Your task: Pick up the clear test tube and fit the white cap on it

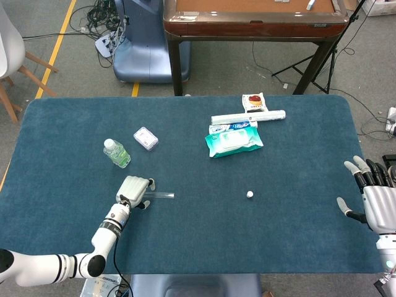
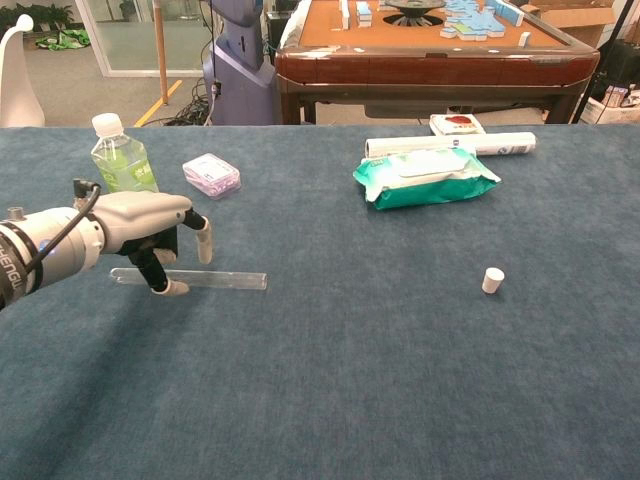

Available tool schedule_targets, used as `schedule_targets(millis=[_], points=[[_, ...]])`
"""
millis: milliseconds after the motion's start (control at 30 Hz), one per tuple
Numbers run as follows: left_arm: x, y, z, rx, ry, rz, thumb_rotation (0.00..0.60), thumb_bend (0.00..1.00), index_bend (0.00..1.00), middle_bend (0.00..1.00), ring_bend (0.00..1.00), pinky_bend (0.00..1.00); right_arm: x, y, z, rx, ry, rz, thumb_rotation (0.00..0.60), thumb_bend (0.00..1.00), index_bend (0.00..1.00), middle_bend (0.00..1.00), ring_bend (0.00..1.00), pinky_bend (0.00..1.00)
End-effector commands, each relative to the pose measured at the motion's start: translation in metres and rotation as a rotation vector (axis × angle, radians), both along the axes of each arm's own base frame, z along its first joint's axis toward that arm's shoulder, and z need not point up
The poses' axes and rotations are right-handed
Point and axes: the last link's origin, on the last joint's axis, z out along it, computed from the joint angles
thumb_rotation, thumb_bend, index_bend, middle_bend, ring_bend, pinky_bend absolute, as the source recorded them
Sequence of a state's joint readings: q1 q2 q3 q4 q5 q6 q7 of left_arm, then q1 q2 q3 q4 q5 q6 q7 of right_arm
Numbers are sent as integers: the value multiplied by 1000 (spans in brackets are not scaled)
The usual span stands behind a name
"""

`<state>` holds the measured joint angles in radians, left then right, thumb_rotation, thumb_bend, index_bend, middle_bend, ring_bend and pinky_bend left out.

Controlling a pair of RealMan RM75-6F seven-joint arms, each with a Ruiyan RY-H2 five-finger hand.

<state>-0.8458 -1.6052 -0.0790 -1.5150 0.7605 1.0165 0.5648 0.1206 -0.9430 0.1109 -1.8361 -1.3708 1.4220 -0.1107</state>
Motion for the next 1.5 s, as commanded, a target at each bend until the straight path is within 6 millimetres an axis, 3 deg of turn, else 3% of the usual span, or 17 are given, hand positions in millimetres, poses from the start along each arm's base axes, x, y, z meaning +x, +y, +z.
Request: schedule_targets(millis=[33, 967, 1500], points=[[3, 2, -4, 2, 5, -1, 600, 247, 419, 1000, 1000, 1000, -1, 0, 0, 1, -1, -1, 600, 302, 128, 84, 0, 9], [1, 11, -10, 4, 15, 38, 600, 262, 475, 1000, 1000, 1000, -4, 5, 3, -9, 0, -16, 600, 301, 127, 84, 0, 9], [-2, 13, -11, 0, 26, 47, 600, 322, 497, 1000, 1000, 1000, -4, 5, 3, -10, 3, -19, 600, 302, 118, 84, 0, 10]])
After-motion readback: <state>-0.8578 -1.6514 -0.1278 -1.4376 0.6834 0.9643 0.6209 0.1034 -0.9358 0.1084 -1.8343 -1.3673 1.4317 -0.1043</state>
